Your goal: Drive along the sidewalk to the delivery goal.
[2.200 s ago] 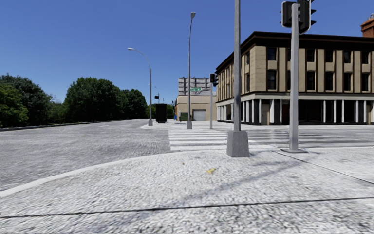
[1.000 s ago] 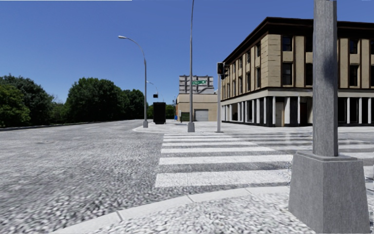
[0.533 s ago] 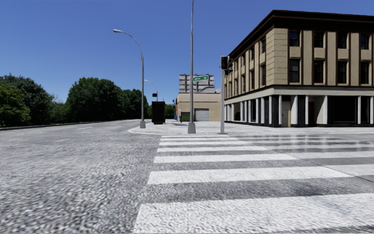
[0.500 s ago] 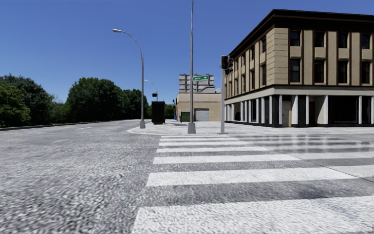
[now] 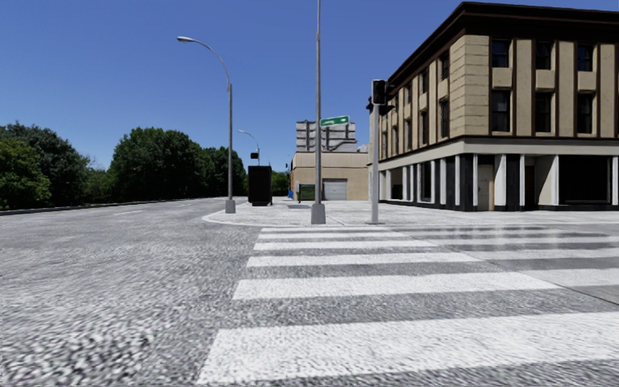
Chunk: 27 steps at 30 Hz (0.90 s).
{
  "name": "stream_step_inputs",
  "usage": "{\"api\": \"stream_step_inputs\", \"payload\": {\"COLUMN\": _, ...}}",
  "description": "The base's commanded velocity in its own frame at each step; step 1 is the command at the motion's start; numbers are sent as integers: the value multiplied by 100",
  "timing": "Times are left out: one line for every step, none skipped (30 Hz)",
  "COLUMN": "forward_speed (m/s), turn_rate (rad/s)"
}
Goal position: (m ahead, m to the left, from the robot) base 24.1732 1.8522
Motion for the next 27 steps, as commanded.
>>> {"api": "stream_step_inputs", "payload": {"forward_speed": 146, "turn_rate": 0}}
{"api": "stream_step_inputs", "payload": {"forward_speed": 146, "turn_rate": 0}}
{"api": "stream_step_inputs", "payload": {"forward_speed": 146, "turn_rate": 0}}
{"api": "stream_step_inputs", "payload": {"forward_speed": 146, "turn_rate": 0}}
{"api": "stream_step_inputs", "payload": {"forward_speed": 146, "turn_rate": 0}}
{"api": "stream_step_inputs", "payload": {"forward_speed": 146, "turn_rate": 0}}
{"api": "stream_step_inputs", "payload": {"forward_speed": 146, "turn_rate": 0}}
{"api": "stream_step_inputs", "payload": {"forward_speed": 146, "turn_rate": 0}}
{"api": "stream_step_inputs", "payload": {"forward_speed": 146, "turn_rate": 0}}
{"api": "stream_step_inputs", "payload": {"forward_speed": 146, "turn_rate": 0}}
{"api": "stream_step_inputs", "payload": {"forward_speed": 146, "turn_rate": 0}}
{"api": "stream_step_inputs", "payload": {"forward_speed": 146, "turn_rate": 0}}
{"api": "stream_step_inputs", "payload": {"forward_speed": 146, "turn_rate": 0}}
{"api": "stream_step_inputs", "payload": {"forward_speed": 146, "turn_rate": 0}}
{"api": "stream_step_inputs", "payload": {"forward_speed": 146, "turn_rate": 0}}
{"api": "stream_step_inputs", "payload": {"forward_speed": 146, "turn_rate": 0}}
{"api": "stream_step_inputs", "payload": {"forward_speed": 146, "turn_rate": 0}}
{"api": "stream_step_inputs", "payload": {"forward_speed": 146, "turn_rate": 0}}
{"api": "stream_step_inputs", "payload": {"forward_speed": 146, "turn_rate": 0}}
{"api": "stream_step_inputs", "payload": {"forward_speed": 146, "turn_rate": 0}}
{"api": "stream_step_inputs", "payload": {"forward_speed": 146, "turn_rate": 0}}
{"api": "stream_step_inputs", "payload": {"forward_speed": 146, "turn_rate": 0}}
{"api": "stream_step_inputs", "payload": {"forward_speed": 146, "turn_rate": 0}}
{"api": "stream_step_inputs", "payload": {"forward_speed": 146, "turn_rate": 0}}
{"api": "stream_step_inputs", "payload": {"forward_speed": 146, "turn_rate": 0}}
{"api": "stream_step_inputs", "payload": {"forward_speed": 146, "turn_rate": 0}}
{"api": "stream_step_inputs", "payload": {"forward_speed": 146, "turn_rate": 5}}
